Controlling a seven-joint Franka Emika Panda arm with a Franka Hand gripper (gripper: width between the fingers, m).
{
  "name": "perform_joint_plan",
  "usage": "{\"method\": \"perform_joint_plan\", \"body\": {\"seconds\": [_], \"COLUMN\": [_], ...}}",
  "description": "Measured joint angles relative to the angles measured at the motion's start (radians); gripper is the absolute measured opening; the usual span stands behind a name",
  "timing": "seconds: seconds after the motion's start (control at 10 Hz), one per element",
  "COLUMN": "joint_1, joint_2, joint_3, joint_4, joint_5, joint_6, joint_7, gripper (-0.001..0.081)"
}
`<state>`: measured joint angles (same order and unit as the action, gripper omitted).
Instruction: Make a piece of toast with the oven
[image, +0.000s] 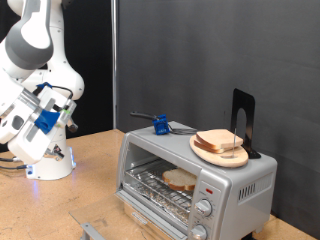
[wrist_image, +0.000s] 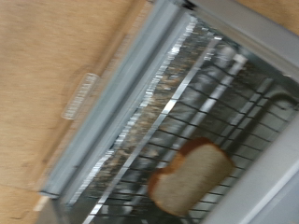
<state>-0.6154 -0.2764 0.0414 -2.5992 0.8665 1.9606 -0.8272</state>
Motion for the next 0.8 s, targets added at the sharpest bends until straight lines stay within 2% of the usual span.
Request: {"method": "perform_joint_plan", "body": {"seconds": [0.2,0.3,0.4,0.5,0.7,0.8], "joint_1": [0.000,-0.001,-0.012,-0.032,-0.071,-0.079], "joint_2": [0.003,0.009,0.029,0.062,0.143,0.198], "joint_3": [0.003,-0.011,-0.042,-0.075,-0.123,-0.131], "joint_4": [-0.001,0.007,0.030,0.058,0.104,0.141], "joint_5": [0.000,-0.001,-0.021,-0.048,-0.096,-0.104], "joint_6": [0.017,-0.078,-0.217,-0.297,-0.352,-0.383], "joint_7": [-0.004,0.018,0.039,0.042,0.043,0.049], "gripper": [0.0808,0.0808,0.0808,0.0808,0.0808,0.0808]}}
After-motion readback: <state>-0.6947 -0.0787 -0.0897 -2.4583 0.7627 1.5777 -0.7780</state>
